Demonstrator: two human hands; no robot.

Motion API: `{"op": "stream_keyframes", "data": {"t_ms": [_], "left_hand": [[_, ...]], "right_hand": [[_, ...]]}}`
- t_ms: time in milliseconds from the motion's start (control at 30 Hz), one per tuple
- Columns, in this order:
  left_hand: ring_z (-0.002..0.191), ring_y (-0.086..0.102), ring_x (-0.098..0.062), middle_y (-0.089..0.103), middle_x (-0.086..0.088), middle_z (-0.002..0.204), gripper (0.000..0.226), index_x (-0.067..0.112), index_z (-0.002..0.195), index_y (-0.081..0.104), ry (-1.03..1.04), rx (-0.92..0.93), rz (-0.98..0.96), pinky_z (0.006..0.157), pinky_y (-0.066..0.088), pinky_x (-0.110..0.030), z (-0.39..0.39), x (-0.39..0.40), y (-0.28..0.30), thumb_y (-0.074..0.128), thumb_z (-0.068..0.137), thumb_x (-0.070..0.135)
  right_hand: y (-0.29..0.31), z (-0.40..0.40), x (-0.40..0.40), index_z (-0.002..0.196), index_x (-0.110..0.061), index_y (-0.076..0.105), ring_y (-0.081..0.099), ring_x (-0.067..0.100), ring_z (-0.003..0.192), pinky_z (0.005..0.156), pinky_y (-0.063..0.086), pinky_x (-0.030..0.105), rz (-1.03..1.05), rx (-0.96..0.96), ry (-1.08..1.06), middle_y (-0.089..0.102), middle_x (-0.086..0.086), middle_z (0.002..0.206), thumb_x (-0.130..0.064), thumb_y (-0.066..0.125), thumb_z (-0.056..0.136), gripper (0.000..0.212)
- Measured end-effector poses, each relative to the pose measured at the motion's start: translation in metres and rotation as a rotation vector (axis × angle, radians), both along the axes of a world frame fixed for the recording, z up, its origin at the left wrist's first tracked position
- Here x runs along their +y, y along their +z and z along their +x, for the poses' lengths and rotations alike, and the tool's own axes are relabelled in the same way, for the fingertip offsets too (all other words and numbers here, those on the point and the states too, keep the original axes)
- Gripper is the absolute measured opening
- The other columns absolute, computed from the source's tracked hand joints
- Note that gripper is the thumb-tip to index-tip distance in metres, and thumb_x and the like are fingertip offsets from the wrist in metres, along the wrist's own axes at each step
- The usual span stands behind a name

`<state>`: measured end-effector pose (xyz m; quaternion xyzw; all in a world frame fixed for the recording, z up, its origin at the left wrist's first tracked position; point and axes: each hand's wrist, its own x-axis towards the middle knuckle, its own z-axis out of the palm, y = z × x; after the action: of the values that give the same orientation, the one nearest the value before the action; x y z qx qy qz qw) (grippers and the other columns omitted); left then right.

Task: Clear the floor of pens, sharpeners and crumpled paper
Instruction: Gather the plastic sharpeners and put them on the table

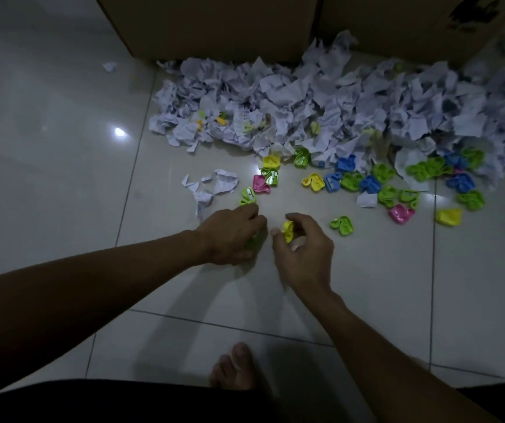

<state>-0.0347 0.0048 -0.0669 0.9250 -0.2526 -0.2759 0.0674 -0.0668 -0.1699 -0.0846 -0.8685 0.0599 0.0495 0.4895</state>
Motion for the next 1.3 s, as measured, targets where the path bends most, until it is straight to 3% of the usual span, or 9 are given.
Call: {"op": "stream_keyframes", "data": {"t_ms": [167,300,433,533,767,1000,1100,1200,1300], "left_hand": [[0.101,0.049,-0.028,0.043,-0.010,0.116,0.041,0.011,0.120,0.047,-0.057,0.095,0.024,0.070,0.045,-0.038,0.009,-0.007,-0.007,0.061,0.085,0.027],[0.097,0.051,-0.030,0.047,-0.013,0.112,0.029,0.005,0.113,0.053,0.000,0.046,-0.105,0.073,0.048,-0.042,0.014,-0.008,-0.003,0.052,0.088,0.021],[0.083,0.055,-0.033,0.057,-0.015,0.092,0.033,0.006,0.093,0.053,0.188,-0.220,-0.274,0.062,0.041,-0.040,0.018,-0.011,0.011,0.029,0.086,0.028],[0.080,0.058,-0.038,0.062,-0.015,0.086,0.027,0.011,0.092,0.046,0.455,-0.352,-0.168,0.061,0.035,-0.037,0.028,-0.015,0.019,0.032,0.094,0.034],[0.099,0.060,-0.037,0.061,-0.020,0.109,0.067,0.010,0.118,0.033,0.534,-0.065,0.114,0.067,0.040,-0.036,0.038,-0.014,0.003,0.059,0.082,0.061],[0.100,0.059,-0.041,0.060,-0.023,0.112,0.048,0.004,0.120,0.036,0.599,-0.026,0.042,0.066,0.037,-0.034,0.035,-0.018,-0.010,0.059,0.092,0.035],[0.099,0.060,-0.039,0.061,-0.022,0.109,0.050,0.003,0.121,0.036,0.583,-0.035,-0.013,0.065,0.036,-0.031,0.035,-0.017,-0.010,0.062,0.090,0.033],[0.093,0.059,-0.039,0.060,-0.023,0.102,0.049,0.002,0.119,0.037,0.538,-0.053,-0.063,0.062,0.035,-0.031,0.034,-0.017,-0.008,0.064,0.088,0.028],[0.083,0.053,-0.032,0.051,-0.014,0.087,0.042,0.006,0.106,0.036,0.566,-0.017,-0.122,0.059,0.030,-0.030,0.035,-0.017,-0.003,0.066,0.084,0.024]], "right_hand": [[0.005,0.019,-0.013,0.104,-0.010,0.070,0.059,0.014,0.075,0.068,0.046,0.017,0.086,0.044,-0.234,0.066,0.002,0.085,-0.015,0.055,0.085,0.025],[0.012,0.028,-0.023,0.076,-0.012,0.066,0.056,0.019,0.062,0.056,0.041,0.030,0.149,0.090,-0.414,0.062,0.004,0.067,-0.015,0.034,0.075,0.032],[0.011,0.032,-0.025,0.100,-0.019,0.059,0.059,0.020,0.088,0.070,0.046,0.035,-0.106,0.154,-0.176,0.061,0.001,0.092,-0.032,0.050,0.089,0.019],[0.006,0.027,-0.020,0.132,-0.025,0.046,0.051,0.023,0.107,0.079,0.047,0.039,-0.346,0.145,0.148,0.050,0.004,0.118,-0.030,0.060,0.089,0.046],[-0.001,0.021,-0.019,0.123,-0.018,0.055,0.055,0.026,0.101,0.072,0.045,0.035,-0.508,0.189,0.287,0.040,0.004,0.119,-0.027,0.061,0.092,0.033],[0.007,0.021,-0.030,0.087,-0.015,0.066,0.051,0.009,0.078,0.065,0.034,0.020,-0.128,0.064,-0.025,0.058,0.000,0.094,-0.042,0.080,0.074,0.033],[0.017,0.028,-0.036,0.074,-0.011,0.064,0.055,0.011,0.059,0.053,0.038,0.015,0.058,0.097,-0.273,0.062,0.002,0.065,-0.028,0.078,0.076,0.023],[0.022,0.039,-0.046,0.074,-0.011,0.067,0.056,0.016,0.053,0.050,0.044,0.020,0.256,0.216,-0.458,0.064,0.007,0.062,-0.010,0.070,0.079,0.005],[0.025,0.051,-0.059,0.084,-0.010,0.073,0.050,0.014,0.046,0.042,0.039,0.021,0.375,0.342,-0.598,0.061,0.007,0.064,-0.003,0.060,0.084,0.015]]}}
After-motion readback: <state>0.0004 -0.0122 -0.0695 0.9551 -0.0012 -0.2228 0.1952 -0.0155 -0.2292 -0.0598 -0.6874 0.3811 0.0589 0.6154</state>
